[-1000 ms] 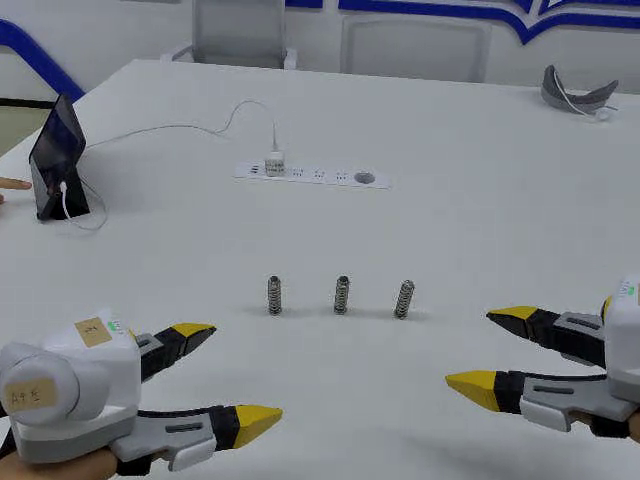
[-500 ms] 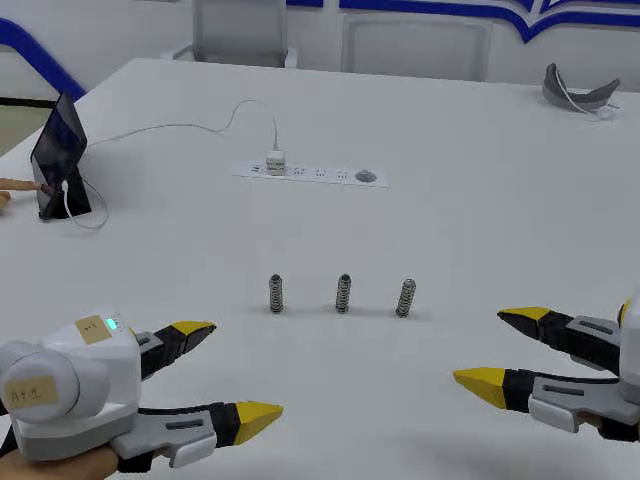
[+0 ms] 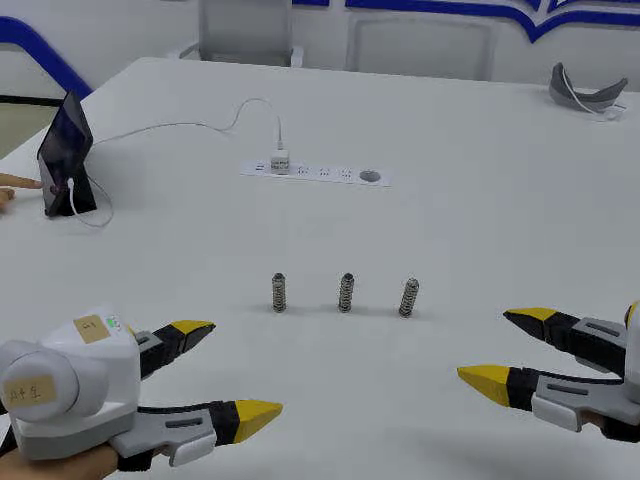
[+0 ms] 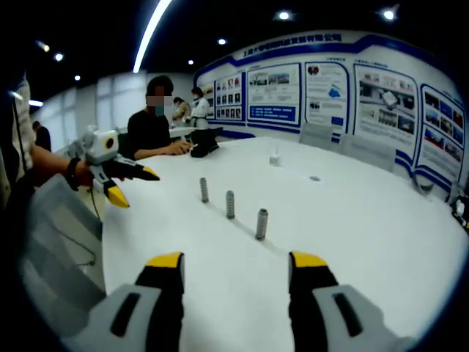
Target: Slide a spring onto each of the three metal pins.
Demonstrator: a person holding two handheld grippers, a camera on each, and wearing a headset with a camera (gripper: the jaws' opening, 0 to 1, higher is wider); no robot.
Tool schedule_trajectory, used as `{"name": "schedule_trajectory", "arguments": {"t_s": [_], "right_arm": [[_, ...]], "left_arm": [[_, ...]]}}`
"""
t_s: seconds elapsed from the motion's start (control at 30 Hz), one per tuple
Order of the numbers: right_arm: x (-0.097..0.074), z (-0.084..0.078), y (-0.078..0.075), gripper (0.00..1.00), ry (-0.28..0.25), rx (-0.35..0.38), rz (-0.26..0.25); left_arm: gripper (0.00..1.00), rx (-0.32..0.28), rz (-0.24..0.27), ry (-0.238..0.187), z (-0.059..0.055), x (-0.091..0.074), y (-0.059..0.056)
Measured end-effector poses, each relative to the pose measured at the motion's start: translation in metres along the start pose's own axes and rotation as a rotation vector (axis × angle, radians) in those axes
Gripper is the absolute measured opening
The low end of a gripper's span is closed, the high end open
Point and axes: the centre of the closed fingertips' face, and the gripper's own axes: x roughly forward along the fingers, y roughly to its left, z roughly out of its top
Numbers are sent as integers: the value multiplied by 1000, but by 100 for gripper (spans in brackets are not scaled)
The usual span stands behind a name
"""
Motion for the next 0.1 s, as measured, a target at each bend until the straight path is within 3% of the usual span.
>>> {"name": "schedule_trajectory", "arguments": {"t_s": [0.1], "right_arm": [[0, -1, -1, 59, 2, 2, 1]], "left_arm": [[74, -2, 3, -1, -1, -1, 0]]}}
